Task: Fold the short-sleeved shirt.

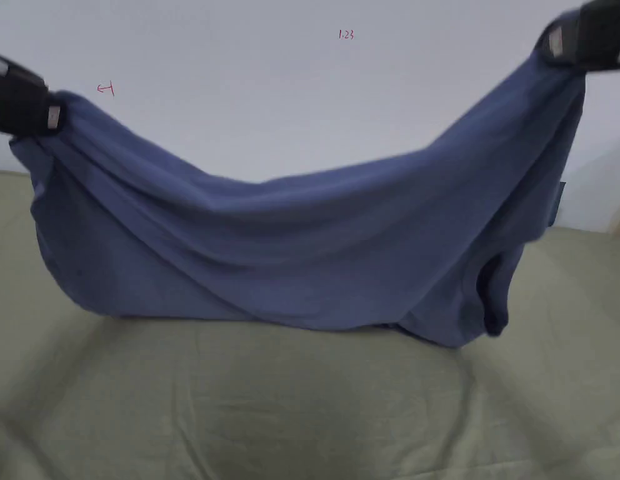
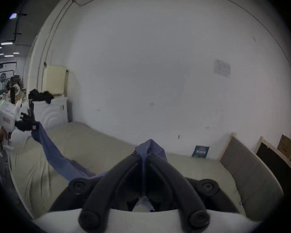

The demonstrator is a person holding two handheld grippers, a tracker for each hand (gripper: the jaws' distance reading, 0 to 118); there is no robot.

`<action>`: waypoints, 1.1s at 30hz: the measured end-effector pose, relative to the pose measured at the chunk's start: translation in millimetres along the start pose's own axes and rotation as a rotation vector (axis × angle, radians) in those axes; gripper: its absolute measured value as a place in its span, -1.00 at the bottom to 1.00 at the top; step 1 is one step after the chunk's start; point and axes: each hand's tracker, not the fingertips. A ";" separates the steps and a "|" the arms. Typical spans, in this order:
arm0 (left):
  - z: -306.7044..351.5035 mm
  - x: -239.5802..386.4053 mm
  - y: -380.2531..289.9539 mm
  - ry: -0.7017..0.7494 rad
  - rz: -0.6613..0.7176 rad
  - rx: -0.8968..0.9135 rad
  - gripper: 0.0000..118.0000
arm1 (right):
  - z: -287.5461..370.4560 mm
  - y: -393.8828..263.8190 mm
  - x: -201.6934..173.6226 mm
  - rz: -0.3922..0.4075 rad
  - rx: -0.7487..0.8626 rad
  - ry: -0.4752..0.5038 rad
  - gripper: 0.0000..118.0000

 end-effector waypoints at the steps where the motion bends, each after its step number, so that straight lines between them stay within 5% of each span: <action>1: 7.9 1.9 -11.9 -0.007 0.008 -0.012 -0.87 | 12.3 -11.7 -2.4 -0.020 -0.005 0.007 -0.96; 14: 121.2 22.7 -201.5 -0.167 0.103 -0.197 -0.87 | 160.6 -165.8 -32.4 -0.283 -0.195 0.163 -0.96; 30: 123.7 54.0 -348.4 -0.216 0.278 -0.437 -0.87 | 206.5 -324.1 -49.9 -0.433 -0.560 0.047 -0.94; 32: 124.3 50.5 -351.6 -0.216 0.344 -0.465 -0.64 | 206.8 -334.5 -38.7 -0.519 -0.616 0.018 -0.52; 33: 127.0 47.8 -352.0 -0.202 0.370 -0.478 -0.47 | 210.1 -337.5 -33.4 -0.560 -0.595 -0.030 -0.04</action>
